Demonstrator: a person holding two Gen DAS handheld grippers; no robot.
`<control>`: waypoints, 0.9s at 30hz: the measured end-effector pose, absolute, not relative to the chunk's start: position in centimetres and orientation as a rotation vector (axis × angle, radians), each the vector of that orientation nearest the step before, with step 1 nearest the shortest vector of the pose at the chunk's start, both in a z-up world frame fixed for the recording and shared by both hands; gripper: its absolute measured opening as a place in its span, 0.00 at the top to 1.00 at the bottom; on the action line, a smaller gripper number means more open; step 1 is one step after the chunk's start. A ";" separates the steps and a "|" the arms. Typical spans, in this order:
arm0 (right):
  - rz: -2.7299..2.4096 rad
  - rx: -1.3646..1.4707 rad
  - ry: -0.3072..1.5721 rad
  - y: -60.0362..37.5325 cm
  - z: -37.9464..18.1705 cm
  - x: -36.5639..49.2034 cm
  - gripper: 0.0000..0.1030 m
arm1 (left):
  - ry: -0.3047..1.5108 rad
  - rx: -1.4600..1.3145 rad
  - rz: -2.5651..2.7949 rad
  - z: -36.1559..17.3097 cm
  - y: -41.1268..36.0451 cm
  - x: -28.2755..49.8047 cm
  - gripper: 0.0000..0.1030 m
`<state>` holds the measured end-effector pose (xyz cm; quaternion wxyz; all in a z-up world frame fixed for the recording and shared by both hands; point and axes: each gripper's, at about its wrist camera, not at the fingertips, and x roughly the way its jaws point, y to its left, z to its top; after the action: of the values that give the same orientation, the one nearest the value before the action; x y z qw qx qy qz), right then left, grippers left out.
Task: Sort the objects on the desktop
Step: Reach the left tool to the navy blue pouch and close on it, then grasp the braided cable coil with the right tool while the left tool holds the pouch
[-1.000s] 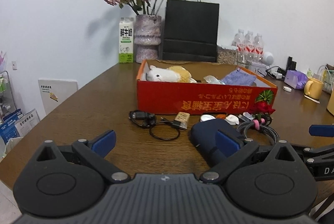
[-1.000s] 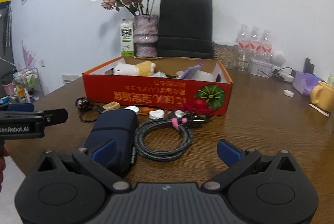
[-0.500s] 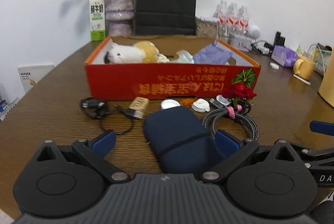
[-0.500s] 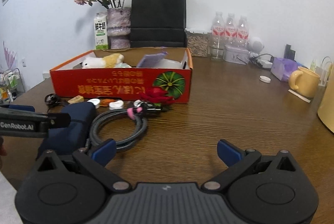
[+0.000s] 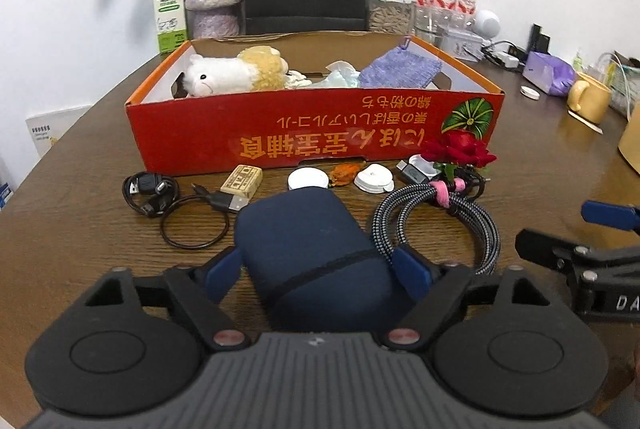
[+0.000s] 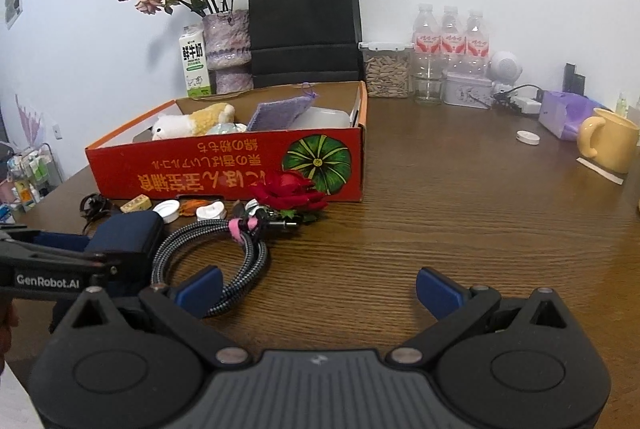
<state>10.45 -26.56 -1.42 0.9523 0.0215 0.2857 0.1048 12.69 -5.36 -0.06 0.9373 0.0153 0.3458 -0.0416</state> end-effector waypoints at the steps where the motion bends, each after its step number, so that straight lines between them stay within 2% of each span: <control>1: 0.219 0.046 0.581 -26.6 -1.5 10.5 0.00 | 0.707 0.050 -0.084 0.0 -5.2 12.7 0.20; 7: 0.240 0.052 0.591 -26.3 -1.8 10.6 0.00 | 0.731 0.117 -0.098 0.6 -3.8 12.8 0.23; 10: 0.241 0.052 0.592 -26.1 -1.9 10.6 0.00 | 0.747 0.121 -0.074 0.6 -3.8 13.2 0.17; 15: 0.256 0.034 0.595 -25.1 -1.7 10.6 0.00 | 0.781 0.098 -0.041 -0.6 -4.3 14.4 0.16; 20: 0.257 0.016 0.606 -24.4 -1.7 10.6 0.00 | 0.750 0.059 -0.051 -0.5 -3.7 14.0 0.30; 27: 0.278 -0.010 0.616 -22.7 -1.5 10.9 0.00 | 0.725 0.055 -0.085 -0.3 -2.6 13.1 0.33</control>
<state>10.87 -22.65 -1.46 0.9435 -0.0051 0.3021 0.1363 13.14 -2.55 -0.34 0.9338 0.0270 0.3543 -0.0414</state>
